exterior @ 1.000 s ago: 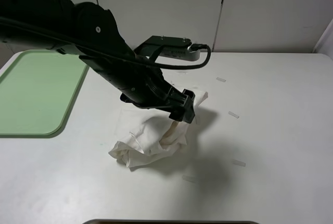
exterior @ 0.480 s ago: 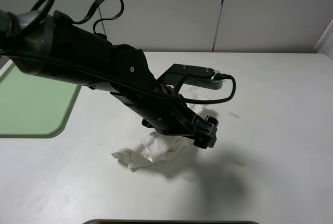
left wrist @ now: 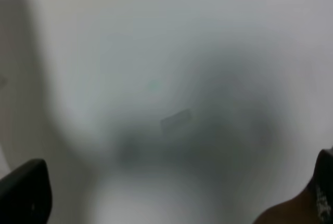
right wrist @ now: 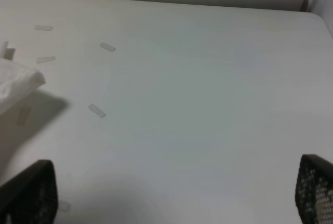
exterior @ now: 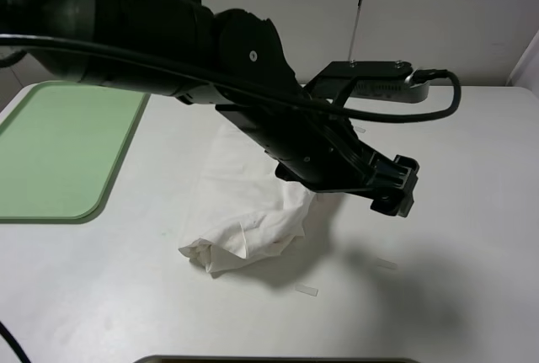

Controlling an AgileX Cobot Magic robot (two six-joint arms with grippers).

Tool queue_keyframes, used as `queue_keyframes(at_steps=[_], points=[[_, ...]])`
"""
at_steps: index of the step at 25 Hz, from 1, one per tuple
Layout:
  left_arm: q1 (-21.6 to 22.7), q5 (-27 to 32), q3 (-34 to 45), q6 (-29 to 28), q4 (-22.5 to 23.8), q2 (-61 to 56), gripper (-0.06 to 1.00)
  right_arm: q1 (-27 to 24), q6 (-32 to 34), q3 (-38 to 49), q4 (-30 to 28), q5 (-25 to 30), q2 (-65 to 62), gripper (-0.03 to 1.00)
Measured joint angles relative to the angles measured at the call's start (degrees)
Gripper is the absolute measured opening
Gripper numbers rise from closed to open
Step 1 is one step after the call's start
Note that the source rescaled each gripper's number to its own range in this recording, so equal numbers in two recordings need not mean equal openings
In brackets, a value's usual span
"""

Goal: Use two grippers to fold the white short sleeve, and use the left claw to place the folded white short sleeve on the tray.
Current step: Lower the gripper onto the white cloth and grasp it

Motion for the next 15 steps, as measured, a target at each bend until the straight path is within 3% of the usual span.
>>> queue_keyframes(at_steps=[6, 9, 15], points=[[0.78, 6.76, -3.30, -0.06, 2.34, 0.00, 1.00, 0.00, 0.00, 0.00, 0.00, 0.00, 0.00, 1.00], [2.29, 11.19, -3.16, -3.25, 8.33, 0.09, 1.00, 0.00, 0.00, 0.00, 0.06, 0.00, 0.00, 1.00], [2.75, 12.31, -0.62, -7.73, 13.68, 2.15, 1.00, 0.00, 0.00, 0.00, 0.20, 0.00, 0.00, 1.00]])
